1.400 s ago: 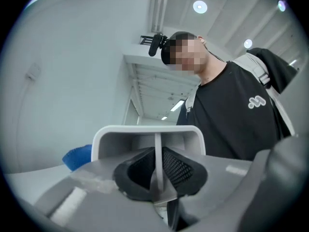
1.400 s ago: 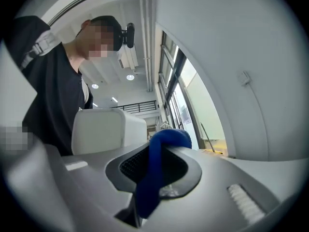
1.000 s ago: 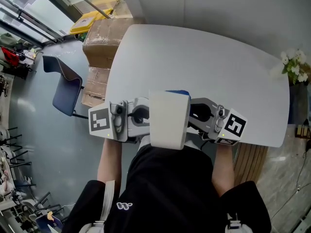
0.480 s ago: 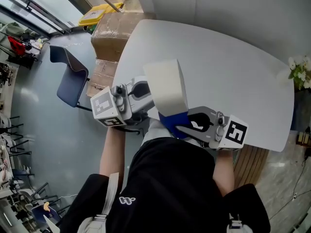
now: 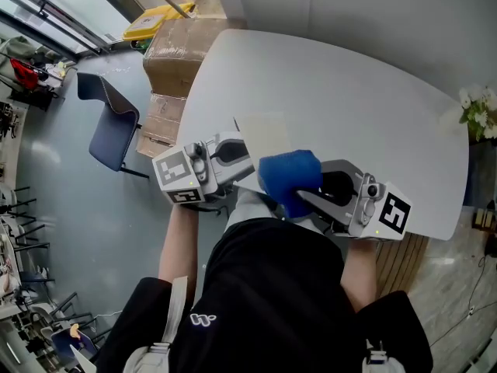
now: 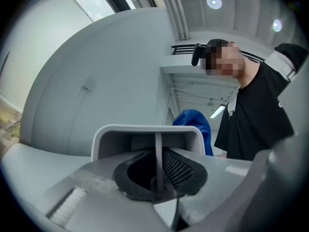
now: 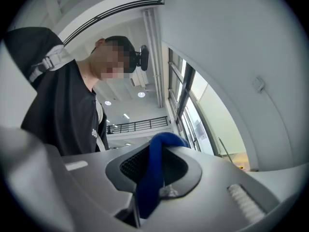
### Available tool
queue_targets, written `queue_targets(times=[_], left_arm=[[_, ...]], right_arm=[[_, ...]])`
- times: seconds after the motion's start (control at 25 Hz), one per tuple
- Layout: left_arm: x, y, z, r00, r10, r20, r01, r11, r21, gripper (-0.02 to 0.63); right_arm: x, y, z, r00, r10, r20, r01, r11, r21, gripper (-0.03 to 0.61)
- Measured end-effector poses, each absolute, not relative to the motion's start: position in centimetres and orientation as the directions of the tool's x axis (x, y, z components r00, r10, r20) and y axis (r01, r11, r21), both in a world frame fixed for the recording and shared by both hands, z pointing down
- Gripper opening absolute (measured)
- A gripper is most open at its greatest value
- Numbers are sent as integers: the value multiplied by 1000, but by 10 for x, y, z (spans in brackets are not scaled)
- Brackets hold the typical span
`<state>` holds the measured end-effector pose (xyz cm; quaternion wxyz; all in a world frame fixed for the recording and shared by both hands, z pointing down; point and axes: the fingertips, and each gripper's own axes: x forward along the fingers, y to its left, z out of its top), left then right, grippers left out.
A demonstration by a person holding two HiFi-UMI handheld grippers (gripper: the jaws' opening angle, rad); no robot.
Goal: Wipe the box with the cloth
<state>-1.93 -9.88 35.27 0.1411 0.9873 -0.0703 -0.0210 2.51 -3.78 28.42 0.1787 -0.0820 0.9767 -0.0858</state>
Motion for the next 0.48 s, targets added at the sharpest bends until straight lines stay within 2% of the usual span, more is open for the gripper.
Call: queue_targets(times=[0.2, 0.48], left_arm=[[-17, -83, 360, 998, -68, -16, -60, -957, 283, 51], [-12, -59, 344, 994, 53, -99, 78, -961, 267, 51]], right_arm=[[50, -59, 273, -857, -311, -411, -248, 948, -200, 56], [62, -83, 288, -819, -468, -333, -407, 882, -239, 57]])
